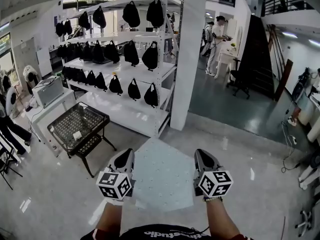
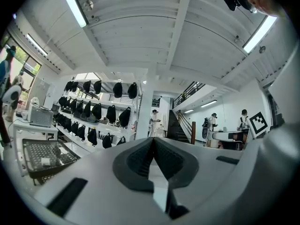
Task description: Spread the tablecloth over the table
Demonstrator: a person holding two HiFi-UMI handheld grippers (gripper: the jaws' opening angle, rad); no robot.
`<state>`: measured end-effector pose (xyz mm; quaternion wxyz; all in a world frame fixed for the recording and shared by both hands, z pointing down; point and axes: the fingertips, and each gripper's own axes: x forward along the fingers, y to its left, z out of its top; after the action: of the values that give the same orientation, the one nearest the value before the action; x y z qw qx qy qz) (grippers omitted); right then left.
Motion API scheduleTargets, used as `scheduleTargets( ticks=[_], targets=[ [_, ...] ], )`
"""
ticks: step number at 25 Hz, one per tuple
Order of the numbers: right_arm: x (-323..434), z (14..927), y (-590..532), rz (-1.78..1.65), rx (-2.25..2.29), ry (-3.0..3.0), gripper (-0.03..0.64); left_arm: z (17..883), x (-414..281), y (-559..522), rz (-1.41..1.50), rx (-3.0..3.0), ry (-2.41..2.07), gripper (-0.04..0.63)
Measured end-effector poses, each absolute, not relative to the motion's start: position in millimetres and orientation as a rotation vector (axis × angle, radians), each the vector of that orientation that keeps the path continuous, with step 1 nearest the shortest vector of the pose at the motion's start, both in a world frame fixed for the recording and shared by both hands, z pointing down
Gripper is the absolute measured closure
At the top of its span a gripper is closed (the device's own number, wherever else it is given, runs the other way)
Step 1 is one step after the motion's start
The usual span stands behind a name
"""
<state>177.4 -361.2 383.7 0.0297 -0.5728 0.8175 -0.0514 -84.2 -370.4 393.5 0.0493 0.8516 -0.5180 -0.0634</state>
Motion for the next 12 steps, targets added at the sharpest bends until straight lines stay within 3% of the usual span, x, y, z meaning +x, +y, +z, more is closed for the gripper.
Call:
scheduleTargets(
  ticks=[12],
  targets=[
    [180,380,-354,-0.073,-1.814,2.526,0.592,394,-74,-367,-0.202,2.618,-1.544,0.578]
  ],
)
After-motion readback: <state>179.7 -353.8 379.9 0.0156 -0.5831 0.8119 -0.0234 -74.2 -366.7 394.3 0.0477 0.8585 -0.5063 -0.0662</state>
